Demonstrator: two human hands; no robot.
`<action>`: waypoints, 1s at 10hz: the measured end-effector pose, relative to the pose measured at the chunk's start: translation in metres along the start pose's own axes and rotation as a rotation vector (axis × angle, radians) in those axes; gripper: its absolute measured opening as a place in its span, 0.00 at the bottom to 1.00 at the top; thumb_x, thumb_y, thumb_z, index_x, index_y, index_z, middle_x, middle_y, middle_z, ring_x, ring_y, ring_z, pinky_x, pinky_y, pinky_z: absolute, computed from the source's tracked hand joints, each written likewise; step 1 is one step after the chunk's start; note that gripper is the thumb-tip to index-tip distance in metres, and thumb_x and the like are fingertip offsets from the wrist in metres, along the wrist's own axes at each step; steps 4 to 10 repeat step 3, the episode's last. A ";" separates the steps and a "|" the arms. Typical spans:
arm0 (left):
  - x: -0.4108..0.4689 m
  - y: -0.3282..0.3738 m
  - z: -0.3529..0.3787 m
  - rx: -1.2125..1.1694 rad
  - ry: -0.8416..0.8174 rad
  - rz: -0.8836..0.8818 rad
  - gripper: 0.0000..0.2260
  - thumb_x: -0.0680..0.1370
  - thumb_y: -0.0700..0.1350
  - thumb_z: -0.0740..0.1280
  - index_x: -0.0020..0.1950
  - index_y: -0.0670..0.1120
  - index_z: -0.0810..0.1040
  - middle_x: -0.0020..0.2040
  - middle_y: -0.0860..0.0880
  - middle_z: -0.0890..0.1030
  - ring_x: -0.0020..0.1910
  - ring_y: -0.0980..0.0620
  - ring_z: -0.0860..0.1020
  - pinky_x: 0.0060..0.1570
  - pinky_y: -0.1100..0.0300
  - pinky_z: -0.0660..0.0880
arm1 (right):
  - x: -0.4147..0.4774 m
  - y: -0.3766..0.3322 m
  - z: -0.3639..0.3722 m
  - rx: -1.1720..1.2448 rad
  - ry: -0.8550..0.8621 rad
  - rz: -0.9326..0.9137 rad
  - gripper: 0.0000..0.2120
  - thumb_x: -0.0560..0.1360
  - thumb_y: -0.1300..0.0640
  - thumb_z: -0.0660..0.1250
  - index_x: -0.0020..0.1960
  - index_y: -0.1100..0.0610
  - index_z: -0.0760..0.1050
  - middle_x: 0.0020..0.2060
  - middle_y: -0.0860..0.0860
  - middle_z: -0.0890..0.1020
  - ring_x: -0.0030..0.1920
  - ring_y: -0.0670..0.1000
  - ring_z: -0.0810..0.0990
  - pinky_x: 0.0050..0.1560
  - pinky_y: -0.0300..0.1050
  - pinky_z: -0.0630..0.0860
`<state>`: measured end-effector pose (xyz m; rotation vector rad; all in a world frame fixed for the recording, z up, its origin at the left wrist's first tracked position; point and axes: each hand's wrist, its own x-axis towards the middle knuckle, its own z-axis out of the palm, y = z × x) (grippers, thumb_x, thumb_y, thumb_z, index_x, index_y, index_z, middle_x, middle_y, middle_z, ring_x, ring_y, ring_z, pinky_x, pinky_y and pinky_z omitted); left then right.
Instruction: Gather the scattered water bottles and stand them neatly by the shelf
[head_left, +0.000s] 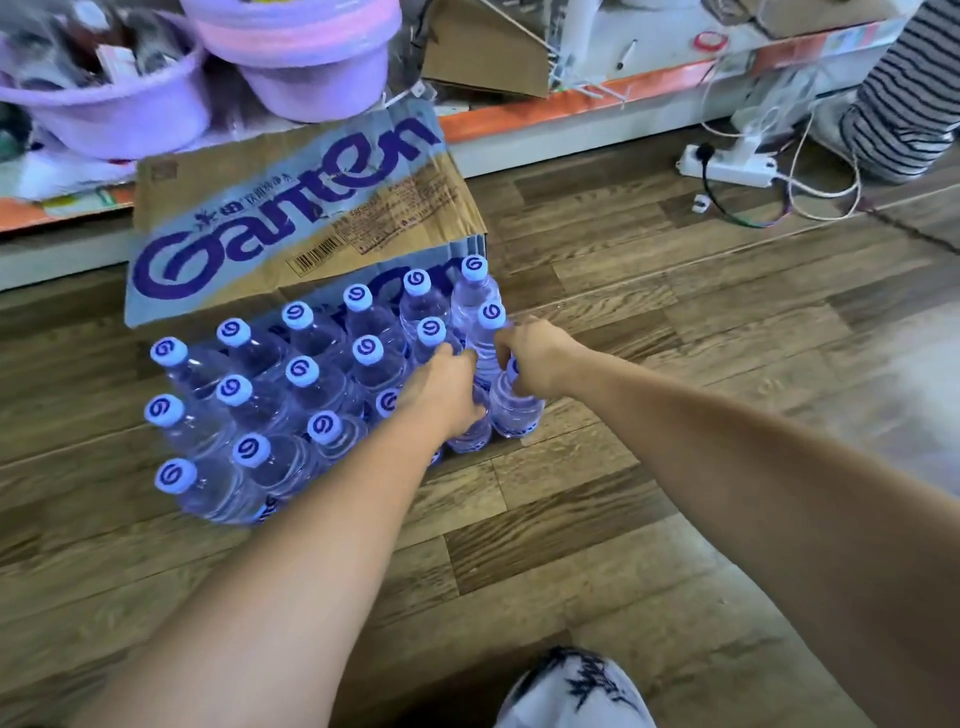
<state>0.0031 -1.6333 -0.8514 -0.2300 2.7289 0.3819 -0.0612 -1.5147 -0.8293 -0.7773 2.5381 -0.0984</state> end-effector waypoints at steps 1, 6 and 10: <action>0.001 -0.001 -0.004 0.024 0.009 -0.011 0.18 0.74 0.47 0.67 0.60 0.42 0.68 0.59 0.41 0.69 0.54 0.37 0.76 0.46 0.49 0.72 | 0.002 0.001 0.002 0.028 0.008 0.008 0.17 0.73 0.63 0.66 0.62 0.57 0.73 0.62 0.60 0.71 0.58 0.59 0.77 0.52 0.43 0.73; -0.006 -0.003 -0.014 0.090 -0.038 0.033 0.26 0.75 0.56 0.65 0.67 0.45 0.65 0.63 0.42 0.68 0.58 0.37 0.75 0.48 0.48 0.73 | -0.002 -0.007 -0.023 -0.115 -0.141 -0.019 0.30 0.72 0.50 0.71 0.71 0.54 0.65 0.67 0.57 0.68 0.65 0.58 0.73 0.58 0.47 0.73; -0.006 -0.003 -0.014 0.090 -0.038 0.033 0.26 0.75 0.56 0.65 0.67 0.45 0.65 0.63 0.42 0.68 0.58 0.37 0.75 0.48 0.48 0.73 | -0.002 -0.007 -0.023 -0.115 -0.141 -0.019 0.30 0.72 0.50 0.71 0.71 0.54 0.65 0.67 0.57 0.68 0.65 0.58 0.73 0.58 0.47 0.73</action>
